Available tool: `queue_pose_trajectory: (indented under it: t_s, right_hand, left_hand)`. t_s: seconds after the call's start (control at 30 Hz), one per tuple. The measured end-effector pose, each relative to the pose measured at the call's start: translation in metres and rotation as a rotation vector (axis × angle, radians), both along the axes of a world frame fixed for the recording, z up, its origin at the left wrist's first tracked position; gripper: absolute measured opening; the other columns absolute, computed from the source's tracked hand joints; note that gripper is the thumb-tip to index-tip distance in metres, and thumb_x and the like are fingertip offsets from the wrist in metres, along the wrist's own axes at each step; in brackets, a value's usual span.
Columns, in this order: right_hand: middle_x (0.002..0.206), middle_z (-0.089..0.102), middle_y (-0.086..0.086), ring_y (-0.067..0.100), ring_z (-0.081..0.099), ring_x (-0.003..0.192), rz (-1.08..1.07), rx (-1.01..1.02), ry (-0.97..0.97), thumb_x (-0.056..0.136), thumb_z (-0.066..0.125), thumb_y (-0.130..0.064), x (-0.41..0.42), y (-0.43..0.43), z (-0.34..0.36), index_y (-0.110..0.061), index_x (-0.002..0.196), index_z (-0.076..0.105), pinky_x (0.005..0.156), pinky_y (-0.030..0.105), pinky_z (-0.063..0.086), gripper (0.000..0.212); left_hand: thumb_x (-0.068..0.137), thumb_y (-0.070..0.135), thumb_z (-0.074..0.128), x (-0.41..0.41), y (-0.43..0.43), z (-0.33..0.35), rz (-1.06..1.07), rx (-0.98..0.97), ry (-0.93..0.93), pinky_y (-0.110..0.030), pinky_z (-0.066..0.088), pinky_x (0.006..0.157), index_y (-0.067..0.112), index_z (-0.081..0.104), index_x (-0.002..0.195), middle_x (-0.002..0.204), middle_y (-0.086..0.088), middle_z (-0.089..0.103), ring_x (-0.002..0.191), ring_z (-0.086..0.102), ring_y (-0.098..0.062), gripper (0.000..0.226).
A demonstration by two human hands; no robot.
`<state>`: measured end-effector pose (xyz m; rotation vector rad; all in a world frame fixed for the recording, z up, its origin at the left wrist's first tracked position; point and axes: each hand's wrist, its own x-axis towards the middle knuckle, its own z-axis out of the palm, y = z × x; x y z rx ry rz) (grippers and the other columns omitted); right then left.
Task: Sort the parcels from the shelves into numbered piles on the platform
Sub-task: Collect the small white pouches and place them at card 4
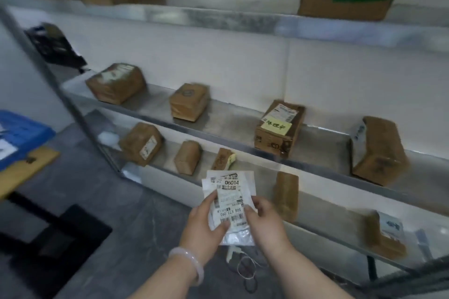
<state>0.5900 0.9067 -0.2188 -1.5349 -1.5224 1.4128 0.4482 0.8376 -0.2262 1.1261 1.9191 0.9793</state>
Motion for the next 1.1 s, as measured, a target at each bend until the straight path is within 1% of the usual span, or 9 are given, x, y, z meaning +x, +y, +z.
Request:
queue_pose_trajectory:
  t_s: [0.07, 0.17, 0.23, 0.3, 0.4, 0.53, 0.73, 0.9, 1.1]
  right_hand:
    - [0.106, 0.064, -0.008, 0.012, 0.066, 0.090, 0.068, 0.037, 0.002, 0.094, 0.056, -0.018, -0.041, -0.005, 0.016, -0.030, 0.117, 0.052, 0.066, 0.018, 0.052, 0.026]
    - [0.109, 0.063, -0.009, 0.015, 0.067, 0.092, 0.195, 0.077, 0.036, 0.091, 0.059, -0.013, -0.109, -0.019, 0.033, -0.040, 0.112, 0.048, 0.077, 0.031, 0.057, 0.036]
    - [0.108, 0.064, -0.008, 0.015, 0.067, 0.091, 0.279, 0.097, 0.054, 0.090, 0.060, -0.011, -0.156, -0.032, 0.038, -0.043, 0.104, 0.049, 0.080, 0.034, 0.057, 0.036]
    - [0.107, 0.063, -0.006, 0.012, 0.064, 0.091, 0.338, 0.119, 0.060, 0.090, 0.060, -0.010, -0.202, -0.044, 0.039, -0.038, 0.106, 0.049, 0.077, 0.024, 0.054, 0.035]
    - [0.105, 0.060, -0.006, 0.009, 0.061, 0.090, 0.417, 0.093, 0.061, 0.091, 0.059, -0.008, -0.274, -0.066, 0.042, -0.028, 0.110, 0.046, 0.069, 0.013, 0.048, 0.030]
    - [0.104, 0.064, 0.000, 0.012, 0.066, 0.090, 0.516, 0.053, 0.091, 0.087, 0.061, -0.006, -0.367, -0.094, 0.051, -0.027, 0.097, 0.049, 0.081, 0.033, 0.056, 0.026]
    - [0.101, 0.066, -0.002, 0.016, 0.068, 0.090, 0.595, 0.037, 0.117, 0.085, 0.064, -0.006, -0.483, -0.125, 0.056, -0.025, 0.096, 0.053, 0.085, 0.041, 0.056, 0.025]
    - [0.100, 0.066, -0.007, 0.010, 0.066, 0.089, 0.644, 0.040, 0.089, 0.086, 0.062, -0.004, -0.558, -0.121, 0.050, -0.025, 0.097, 0.055, 0.078, 0.030, 0.056, 0.025]
    - [0.101, 0.063, -0.011, 0.001, 0.063, 0.087, 0.730, 0.075, 0.045, 0.088, 0.058, -0.002, -0.651, -0.089, 0.039, -0.025, 0.102, 0.054, 0.063, 0.014, 0.050, 0.027]
  left_hand:
    - [0.077, 0.026, 0.073, -0.035, -0.020, 0.015, 0.067, 0.039, -0.009, -0.030, 0.043, 0.105, 0.047, 0.040, 0.135, 0.128, 0.008, 0.051, 0.117, 0.052, -0.004, 0.070]
    - [0.077, 0.024, 0.074, -0.093, -0.050, 0.028, 0.165, 0.067, -0.013, -0.020, 0.044, 0.099, 0.048, 0.039, 0.131, 0.128, 0.011, 0.054, 0.115, 0.053, 0.002, 0.069]
    - [0.074, 0.032, 0.074, -0.133, -0.070, 0.032, 0.247, 0.087, -0.002, -0.025, 0.045, 0.101, 0.052, 0.040, 0.130, 0.129, 0.011, 0.054, 0.116, 0.053, 0.001, 0.068]
    - [0.068, 0.045, 0.071, -0.176, -0.089, 0.030, 0.314, 0.088, 0.017, -0.033, 0.045, 0.103, 0.056, 0.041, 0.129, 0.129, 0.012, 0.054, 0.118, 0.053, -0.001, 0.069]
    - [0.067, 0.049, 0.071, -0.241, -0.121, 0.034, 0.392, 0.078, 0.017, -0.032, 0.043, 0.104, 0.057, 0.040, 0.129, 0.130, 0.013, 0.053, 0.118, 0.053, -0.001, 0.070]
    - [0.080, 0.033, 0.074, -0.318, -0.161, 0.054, 0.492, 0.073, 0.046, -0.019, 0.033, 0.105, 0.042, 0.040, 0.137, 0.134, 0.012, 0.046, 0.122, 0.044, -0.002, 0.067]
    - [0.084, 0.030, 0.070, -0.417, -0.201, 0.066, 0.592, 0.062, 0.059, -0.012, 0.026, 0.101, 0.037, 0.039, 0.139, 0.132, 0.011, 0.041, 0.117, 0.039, 0.001, 0.064]
    - [0.084, 0.028, 0.069, -0.480, -0.208, 0.057, 0.636, 0.048, 0.023, -0.018, 0.030, 0.107, 0.041, 0.042, 0.136, 0.138, 0.012, 0.043, 0.124, 0.041, -0.001, 0.060]
    - [0.087, 0.023, 0.065, -0.557, -0.181, 0.050, 0.676, 0.012, 0.070, -0.009, 0.021, 0.099, 0.041, 0.037, 0.138, 0.134, 0.016, 0.038, 0.115, 0.033, 0.006, 0.061]
